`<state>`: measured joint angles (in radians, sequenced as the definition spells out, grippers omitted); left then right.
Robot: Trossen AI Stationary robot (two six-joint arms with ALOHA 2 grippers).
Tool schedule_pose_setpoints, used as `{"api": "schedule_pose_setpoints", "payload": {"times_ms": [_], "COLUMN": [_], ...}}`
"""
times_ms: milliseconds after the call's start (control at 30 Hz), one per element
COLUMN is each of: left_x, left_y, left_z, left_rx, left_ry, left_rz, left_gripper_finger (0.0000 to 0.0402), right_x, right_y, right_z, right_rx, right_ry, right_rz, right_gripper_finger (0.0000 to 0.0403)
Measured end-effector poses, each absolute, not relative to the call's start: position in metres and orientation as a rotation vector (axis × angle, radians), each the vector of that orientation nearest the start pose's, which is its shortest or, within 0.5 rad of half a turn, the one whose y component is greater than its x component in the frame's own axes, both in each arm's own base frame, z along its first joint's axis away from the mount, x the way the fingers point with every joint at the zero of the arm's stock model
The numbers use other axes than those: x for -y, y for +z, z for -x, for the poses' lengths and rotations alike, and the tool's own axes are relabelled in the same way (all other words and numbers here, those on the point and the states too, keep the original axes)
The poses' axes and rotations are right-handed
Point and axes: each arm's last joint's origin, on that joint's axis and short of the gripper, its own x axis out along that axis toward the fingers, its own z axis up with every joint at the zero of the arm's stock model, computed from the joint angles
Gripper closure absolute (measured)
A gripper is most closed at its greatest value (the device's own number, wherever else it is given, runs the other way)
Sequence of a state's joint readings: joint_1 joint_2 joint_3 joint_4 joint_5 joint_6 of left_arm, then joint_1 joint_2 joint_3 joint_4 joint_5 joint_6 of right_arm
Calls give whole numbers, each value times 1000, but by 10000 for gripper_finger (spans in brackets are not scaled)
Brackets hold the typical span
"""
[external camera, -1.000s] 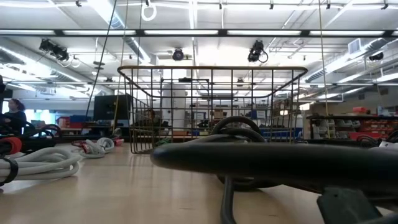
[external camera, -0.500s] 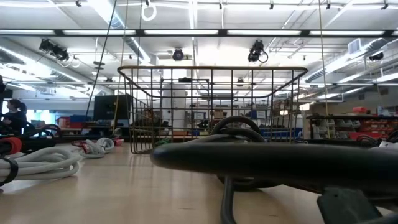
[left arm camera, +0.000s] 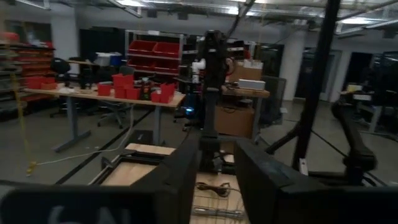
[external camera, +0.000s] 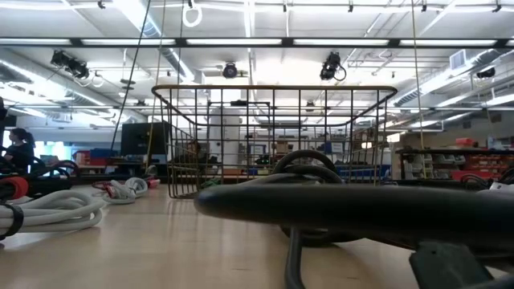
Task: Pick and place USB-C Cables
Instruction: Put the top left black USB cable into the gold wire basket
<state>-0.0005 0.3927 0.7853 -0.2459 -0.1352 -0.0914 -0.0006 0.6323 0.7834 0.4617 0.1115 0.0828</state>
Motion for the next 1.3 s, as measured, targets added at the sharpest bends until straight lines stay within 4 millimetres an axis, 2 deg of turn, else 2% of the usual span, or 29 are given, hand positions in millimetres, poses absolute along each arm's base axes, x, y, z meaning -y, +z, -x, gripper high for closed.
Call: {"api": "schedule_pose_setpoints", "payload": {"times_ms": [167, 300, 433, 667, 833, 1067, 1167, 1300], "left_x": [-8, -11, -12, -13, -17, -19, -21, -24], "left_y": [364, 353, 344, 338, 325, 312, 300, 277], "left_z": [-75, -74, -75, -87, -101, -125, -130, -131], "left_rx": [122, 31, -41, -102, -216, -330, -433, -654], "left_ry": [276, 391, 423, 474, 610, 656, 716, 836], "left_rz": [120, 198, 278, 313, 341, 358, 396, 459], "left_gripper_finger": [211, 187, 184, 184, 184, 184, 187, 199], "right_x": [4, 4, 4, 5, 5, 5, 4, 3], "right_y": [413, 415, 416, 416, 415, 416, 416, 418], "right_z": [-117, -114, -112, -111, -111, -111, -107, -100], "right_rx": [638, 658, 671, 670, 668, 668, 677, 698], "right_ry": [-111, -111, -117, -135, -137, -140, -116, -86], "right_rz": [-124, -122, -124, -119, -115, -100, -92, -83], "right_gripper_finger": [322, 322, 322, 316, 284, 237, 228, 225]}}
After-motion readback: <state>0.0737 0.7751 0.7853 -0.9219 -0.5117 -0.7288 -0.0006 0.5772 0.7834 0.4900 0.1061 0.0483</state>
